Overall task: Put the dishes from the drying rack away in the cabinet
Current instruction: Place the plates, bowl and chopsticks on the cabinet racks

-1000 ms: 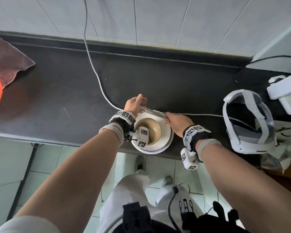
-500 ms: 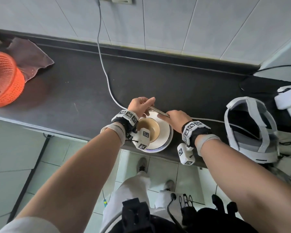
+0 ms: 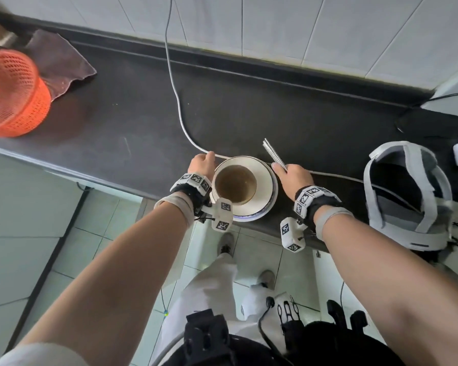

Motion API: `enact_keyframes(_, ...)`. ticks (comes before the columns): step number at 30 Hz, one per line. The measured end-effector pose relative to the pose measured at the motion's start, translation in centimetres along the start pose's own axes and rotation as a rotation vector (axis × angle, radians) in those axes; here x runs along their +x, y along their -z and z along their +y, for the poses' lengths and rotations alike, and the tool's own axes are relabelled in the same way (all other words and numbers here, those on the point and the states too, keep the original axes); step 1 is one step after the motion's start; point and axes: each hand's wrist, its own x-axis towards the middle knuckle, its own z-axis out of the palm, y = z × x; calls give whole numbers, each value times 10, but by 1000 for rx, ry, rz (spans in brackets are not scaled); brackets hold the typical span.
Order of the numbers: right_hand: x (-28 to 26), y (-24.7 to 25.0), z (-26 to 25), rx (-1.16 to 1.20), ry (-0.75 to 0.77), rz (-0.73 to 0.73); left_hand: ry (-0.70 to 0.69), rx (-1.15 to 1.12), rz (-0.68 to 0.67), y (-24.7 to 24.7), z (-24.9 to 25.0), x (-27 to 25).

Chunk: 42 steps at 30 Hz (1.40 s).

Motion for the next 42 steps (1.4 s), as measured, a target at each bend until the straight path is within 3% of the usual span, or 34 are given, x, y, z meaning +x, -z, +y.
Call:
enact_keyframes(5,1,-25,10,34,-156,70,106,145,-33,4,-41,7)
enact_keyframes(8,-2,-35,17,22,-217,80,147,174,-124,0,-54,12)
enact_keyframes(15,3,-52,13,78,-292,25,46,266,-289,-10,-61,47)
enact_keyframes(21,-3,-66,6,87,-340,-20,-25,468,-310,-1,-48,34)
enact_keyframes(27,-22,-70,-1,108,-340,24,-31,480,-329,-2,-68,34)
enact_keyframes(33,-65,-74,6,110,-280,41,-54,409,-254,8,-88,-17)
enact_keyframes(42,-178,-94,36,74,-159,-9,-26,395,-139,21,-175,-110)
